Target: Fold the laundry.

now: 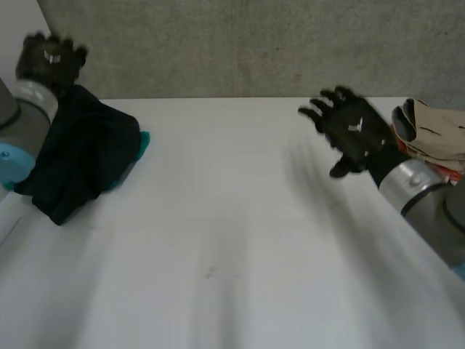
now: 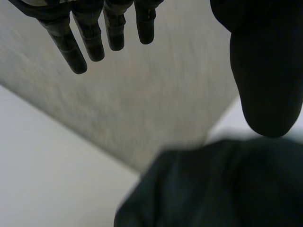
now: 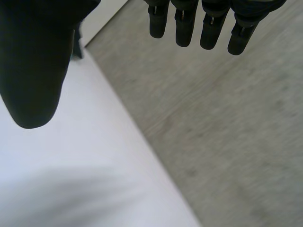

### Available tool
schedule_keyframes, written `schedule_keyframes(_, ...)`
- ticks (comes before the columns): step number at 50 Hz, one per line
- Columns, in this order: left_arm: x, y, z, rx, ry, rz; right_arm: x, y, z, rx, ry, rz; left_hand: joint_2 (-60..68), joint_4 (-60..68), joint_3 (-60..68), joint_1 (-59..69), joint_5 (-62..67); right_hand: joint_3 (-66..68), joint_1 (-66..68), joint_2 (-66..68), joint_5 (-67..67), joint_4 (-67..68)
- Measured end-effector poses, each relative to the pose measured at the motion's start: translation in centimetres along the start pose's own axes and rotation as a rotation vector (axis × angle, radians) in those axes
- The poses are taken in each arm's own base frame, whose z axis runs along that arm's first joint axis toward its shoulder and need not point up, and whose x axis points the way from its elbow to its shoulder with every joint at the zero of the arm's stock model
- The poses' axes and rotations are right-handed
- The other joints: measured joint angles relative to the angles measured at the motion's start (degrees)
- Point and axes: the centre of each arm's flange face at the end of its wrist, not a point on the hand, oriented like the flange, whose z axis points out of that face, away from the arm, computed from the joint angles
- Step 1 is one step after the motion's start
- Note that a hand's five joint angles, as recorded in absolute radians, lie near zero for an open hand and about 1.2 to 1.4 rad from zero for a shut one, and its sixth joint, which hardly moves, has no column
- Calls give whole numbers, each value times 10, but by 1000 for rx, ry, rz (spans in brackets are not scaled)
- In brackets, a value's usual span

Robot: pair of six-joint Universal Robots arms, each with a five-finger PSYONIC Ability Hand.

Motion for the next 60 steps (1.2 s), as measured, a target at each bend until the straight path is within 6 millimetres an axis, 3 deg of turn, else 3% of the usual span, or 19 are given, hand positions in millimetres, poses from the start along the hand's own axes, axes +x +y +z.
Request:
schedule_keyframes(1,1,7,4,-6,-2,17,-2,2,-2,-11,-6,2,0,0,0,0,0,0,0,0,0,0)
schedule_keyframes(2,4,36,19,-34,-6,80,-8,9,-7,-41,-19,7,0,0,0,0,0,0,0,0,0,0)
schedule_keyframes(4,9,67,34,-52,-3,129,-13,15,-11,-72,-30,8,0,0,0,0,0,0,0,0,0,0)
schedule_keyframes(7,17,101,48,-60,18,159,-17,21,-17,-105,-42,5,0,0,0,2,0,0,0,0,0,0)
schedule_keyframes(10,28,126,57,-61,55,163,-21,26,-22,-131,-51,0,109,112,107,146,103,0,0,0,0,0)
schedule_keyframes(12,36,134,59,-58,84,150,-22,28,-24,-142,-53,-3,348,353,344,367,332,0,0,0,0,0)
schedule_keyframes(13,37,134,60,-55,89,146,-22,28,-24,-143,-53,-3,385,390,381,392,366,0,0,0,0,0)
schedule_keyframes(16,44,114,59,-16,100,104,-18,31,-26,-154,-42,-5,550,558,544,522,529,0,0,0,0,0)
schedule_keyframes(26,17,-18,26,209,0,-105,0,30,-27,-162,25,-19,565,570,561,536,539,0,0,0,0,0)
schedule_keyframes(29,21,-83,-13,327,55,-279,7,23,-28,-156,58,-27,565,570,561,542,539,0,0,0,0,0)
schedule_keyframes(34,51,-135,-68,408,230,-475,14,15,-31,-150,87,-32,565,570,563,546,545,0,0,0,0,0)
schedule_keyframes(37,69,-144,-86,412,309,-520,15,14,-31,-151,91,-31,566,570,563,546,545,0,0,0,0,0)
schedule_keyframes(40,115,-149,-119,382,470,-560,15,13,-32,-157,92,-28,567,570,564,546,545,0,0,0,0,0)
schedule_keyframes(43,149,-144,-136,346,562,-558,14,14,-33,-164,89,-24,567,570,564,546,545,0,0,0,0,0)
schedule_keyframes(46,193,-126,-151,258,667,-536,15,16,-34,-176,88,-18,535,537,532,528,519,0,0,0,0,0)
schedule_keyframes(47,203,-120,-154,226,692,-526,15,17,-34,-180,88,-16,301,302,301,269,289,0,0,0,0,0)
schedule_keyframes(49,217,-108,-161,161,736,-505,16,19,-35,-188,89,-13,132,139,133,113,126,0,0,0,0,0)
schedule_keyframes(53,223,-99,-168,82,775,-464,19,21,-35,-200,94,-7,49,45,47,57,30,0,0,0,0,0)
schedule_keyframes(60,179,-120,-170,107,687,-435,26,17,-34,-232,117,31,45,42,41,57,25,0,0,0,0,0)
